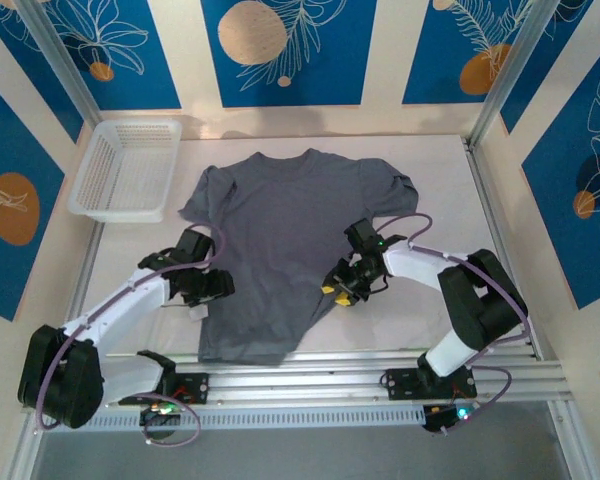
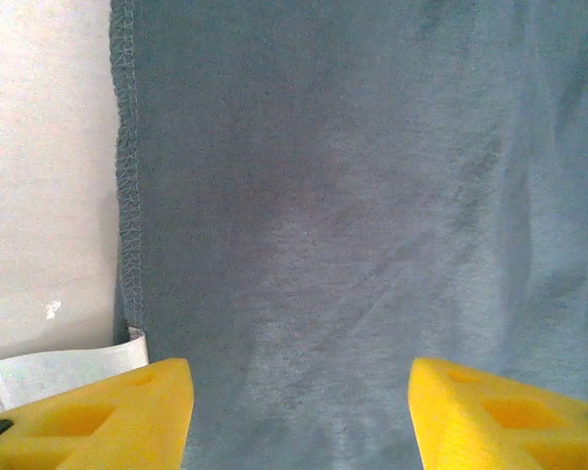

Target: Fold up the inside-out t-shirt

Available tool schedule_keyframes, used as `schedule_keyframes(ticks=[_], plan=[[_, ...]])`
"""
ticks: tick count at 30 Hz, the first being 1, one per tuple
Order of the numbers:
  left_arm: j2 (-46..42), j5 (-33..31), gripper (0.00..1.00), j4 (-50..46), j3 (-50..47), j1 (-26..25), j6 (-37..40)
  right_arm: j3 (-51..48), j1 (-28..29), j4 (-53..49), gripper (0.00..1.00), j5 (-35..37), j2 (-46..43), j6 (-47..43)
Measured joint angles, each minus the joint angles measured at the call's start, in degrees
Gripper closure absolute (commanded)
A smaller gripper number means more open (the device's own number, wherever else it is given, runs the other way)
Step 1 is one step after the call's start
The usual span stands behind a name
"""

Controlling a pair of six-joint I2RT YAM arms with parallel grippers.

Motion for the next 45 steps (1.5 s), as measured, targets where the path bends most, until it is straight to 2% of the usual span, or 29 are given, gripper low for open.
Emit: schedule_keyframes(ticks=[2,8,12,15,18,21,24,27,28,30,32,35,39,42,45], plan=[[0.26,0.00,0.39,0.61,-0.07,0.00,-0.33,-0.44,-0.07,-0.72,0.55,2.14,-0.59,0.15],[2.12,0.00,0.40,3.08,-1.38,-0.09,-0.85,-6.86,-0.50,-0.96,0.57,5.70,-10.10,1.66],[3.89,-0.02,0.40,4.35,-2.12,-0.11,-0.98,-6.97,-0.63,0.37,0.58,5.16,-8.15,1.62],[4.15,-0.26,0.46,4.85,-2.12,-0.13,-1.03,-5.70,-0.46,0.20,0.60,4.85,-5.05,1.64],[4.24,-0.59,0.50,5.44,-2.14,-0.17,-0.98,-4.35,-0.48,1.05,0.70,4.87,-3.87,1.09],[5.01,-1.60,0.56,5.92,-2.16,-0.22,-0.70,-3.96,-0.66,2.64,0.90,5.11,-3.21,0.46],[6.19,-3.37,0.59,5.95,-2.16,-0.24,-0.46,-3.91,-1.29,3.52,1.00,5.38,-3.23,-0.61],[7.82,-3.87,0.69,6.23,-2.16,-0.24,0.15,-3.91,-1.75,3.69,1.00,5.60,-3.26,-1.31],[8.31,-3.87,0.76,6.27,-2.16,-0.24,0.31,-3.91,-1.88,3.65,1.00,5.66,-3.37,-1.44],[9.16,-3.56,0.99,6.71,-2.16,-0.15,0.37,-4.02,-2.34,3.28,1.00,6.45,-4.55,-1.68],[9.44,-3.17,1.00,7.63,-2.16,0.09,0.28,-4.28,-3.13,2.82,1.00,7.21,-6.75,-1.81],[9.49,-3.04,1.00,8.13,-1.88,1.01,0.35,-4.83,-7.06,0.33,1.00,8.57,-13.14,-2.80],[8.35,-3.28,1.00,7.23,-0.57,5.20,1.22,-3.02,-16.87,-4.61,1.00,9.16,-20.72,-6.80],[7.43,-3.34,1.00,6.75,1.86,7.69,2.32,1.53,-22.82,-7.80,1.00,9.42,-20.11,-11.23],[8.59,-3.26,0.98,7.06,6.23,8.35,3.82,9.60,-27.23,-9.09,1.00,9.01,-13.64,-15.76]])
